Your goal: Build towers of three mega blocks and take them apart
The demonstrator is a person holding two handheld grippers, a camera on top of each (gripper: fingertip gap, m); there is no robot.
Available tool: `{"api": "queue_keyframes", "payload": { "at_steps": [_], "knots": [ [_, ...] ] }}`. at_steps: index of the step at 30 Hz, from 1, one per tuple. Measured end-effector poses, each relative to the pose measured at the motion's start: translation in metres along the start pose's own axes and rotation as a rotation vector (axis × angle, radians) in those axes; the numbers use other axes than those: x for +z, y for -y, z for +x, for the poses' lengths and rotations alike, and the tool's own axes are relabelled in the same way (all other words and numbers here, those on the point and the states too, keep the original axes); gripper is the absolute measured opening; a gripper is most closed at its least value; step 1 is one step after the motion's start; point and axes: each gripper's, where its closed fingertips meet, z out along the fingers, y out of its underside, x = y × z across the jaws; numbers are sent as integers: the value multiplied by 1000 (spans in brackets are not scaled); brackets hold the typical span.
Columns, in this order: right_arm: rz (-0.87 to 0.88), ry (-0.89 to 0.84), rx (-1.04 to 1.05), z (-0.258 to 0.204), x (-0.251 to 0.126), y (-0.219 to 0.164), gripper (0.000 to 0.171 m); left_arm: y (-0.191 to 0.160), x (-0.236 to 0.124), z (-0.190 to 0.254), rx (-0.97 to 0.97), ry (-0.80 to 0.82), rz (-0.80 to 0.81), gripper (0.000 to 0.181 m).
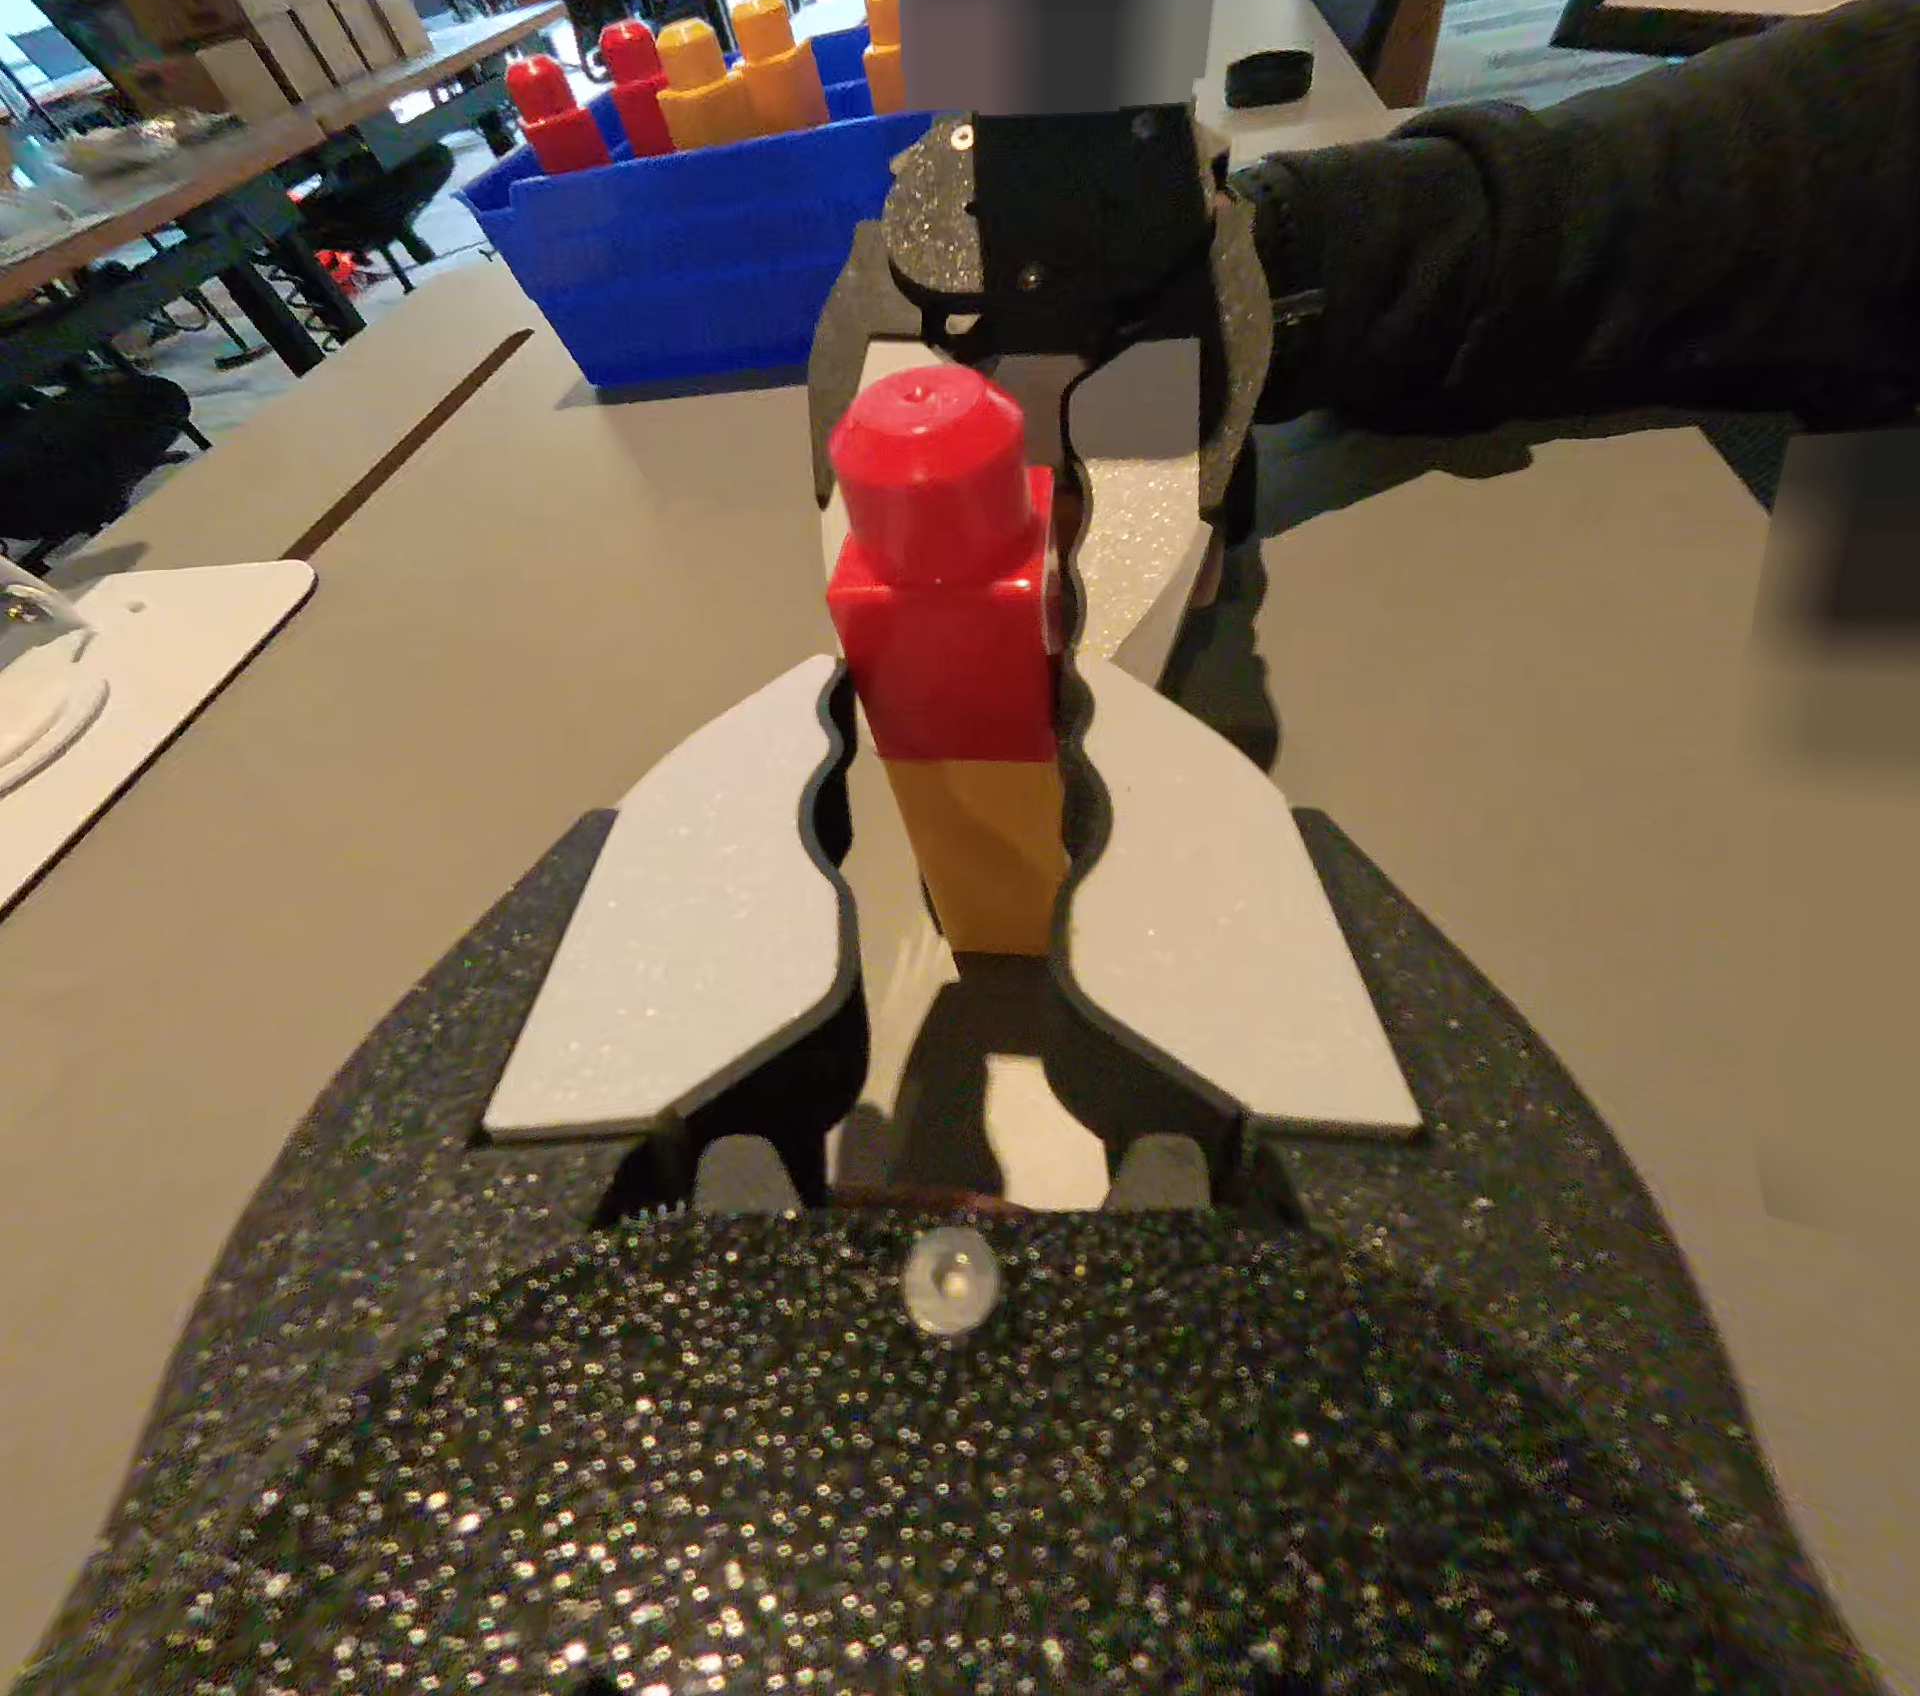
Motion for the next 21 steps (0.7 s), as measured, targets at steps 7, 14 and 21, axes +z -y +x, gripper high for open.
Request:
{"api": "queue_keyframes", "payload": {
  "at_steps": [7,14,21],
  "knots": [
    [5,0,3,0,0,0,36,-2,-1,0,6,-8,3,36],
    [12,-5,20,2,0,0,36,-4,1,1,-54,-43,51,59],
    [0,-69,19,14,-5,-2,36,25,-21,-8,-243,-109,296,86]
  ]
}}
